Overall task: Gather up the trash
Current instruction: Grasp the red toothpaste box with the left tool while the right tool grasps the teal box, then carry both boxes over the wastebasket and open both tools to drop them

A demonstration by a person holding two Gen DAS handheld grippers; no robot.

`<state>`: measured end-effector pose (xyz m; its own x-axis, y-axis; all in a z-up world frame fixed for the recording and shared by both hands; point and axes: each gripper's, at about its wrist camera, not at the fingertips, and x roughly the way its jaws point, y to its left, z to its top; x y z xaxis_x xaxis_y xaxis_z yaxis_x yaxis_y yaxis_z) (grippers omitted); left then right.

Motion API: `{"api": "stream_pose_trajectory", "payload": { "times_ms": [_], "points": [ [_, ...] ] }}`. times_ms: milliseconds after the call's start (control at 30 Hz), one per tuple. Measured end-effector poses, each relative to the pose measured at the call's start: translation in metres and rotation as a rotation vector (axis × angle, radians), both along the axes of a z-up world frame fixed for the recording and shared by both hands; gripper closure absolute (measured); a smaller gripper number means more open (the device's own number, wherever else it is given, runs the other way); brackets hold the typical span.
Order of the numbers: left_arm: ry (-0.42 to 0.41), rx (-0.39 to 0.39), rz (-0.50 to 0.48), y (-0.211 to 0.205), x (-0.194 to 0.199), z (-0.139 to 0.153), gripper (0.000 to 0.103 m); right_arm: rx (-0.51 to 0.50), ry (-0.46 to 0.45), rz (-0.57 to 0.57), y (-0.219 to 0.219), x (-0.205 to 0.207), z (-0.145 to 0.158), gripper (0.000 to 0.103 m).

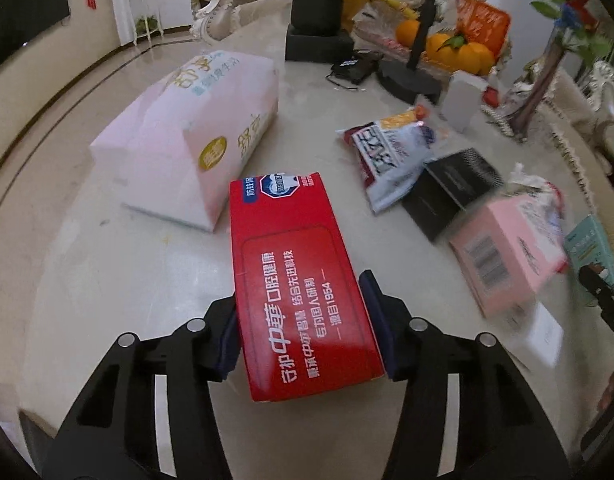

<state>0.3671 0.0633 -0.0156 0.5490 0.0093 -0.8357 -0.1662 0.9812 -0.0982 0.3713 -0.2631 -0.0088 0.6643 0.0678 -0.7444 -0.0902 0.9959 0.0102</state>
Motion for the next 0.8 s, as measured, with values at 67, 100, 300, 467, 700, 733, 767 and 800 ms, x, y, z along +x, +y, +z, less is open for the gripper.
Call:
{"api": "stream_pose_trajectory", "payload": {
  "times_ms": [67,100,300,467,700,733,767,800],
  "points": [
    [-0.038,-0.039,-0.018,-0.001,-0.025,0.009,0.050,0.043,-0.028,0.021,-0.003,-0.027,0.009,0.054],
    [-0.061,-0.049,-0.031,-0.003,-0.038,0.015,0.050,0.067,-0.038,0.032,-0.004,-0.038,0.012,0.054],
    [-0.176,-0.022,-0.158,-0.022,-0.144,0.045,0.050,0.184,-0.117,0.138,-0.004,-0.143,0.033,0.054],
    [-0.210,-0.028,-0.235,-0.032,-0.238,0.052,0.050,0.270,-0.121,0.237,0.004,-0.231,0.036,0.054],
    [-0.125,-0.033,-0.392,-0.056,-0.355,0.027,0.050,0.278,0.016,0.428,0.031,-0.348,0.014,0.054],
    [-0.108,-0.021,-0.404,-0.060,-0.365,0.020,0.050,0.281,0.044,0.434,0.033,-0.359,0.008,0.054],
    [-0.075,-0.013,-0.414,-0.064,-0.374,0.008,0.050,0.285,0.075,0.437,0.035,-0.368,0.000,0.054],
    [-0.037,-0.019,-0.421,-0.067,-0.379,-0.005,0.050,0.286,0.117,0.439,0.037,-0.375,-0.012,0.054]
  ]
}}
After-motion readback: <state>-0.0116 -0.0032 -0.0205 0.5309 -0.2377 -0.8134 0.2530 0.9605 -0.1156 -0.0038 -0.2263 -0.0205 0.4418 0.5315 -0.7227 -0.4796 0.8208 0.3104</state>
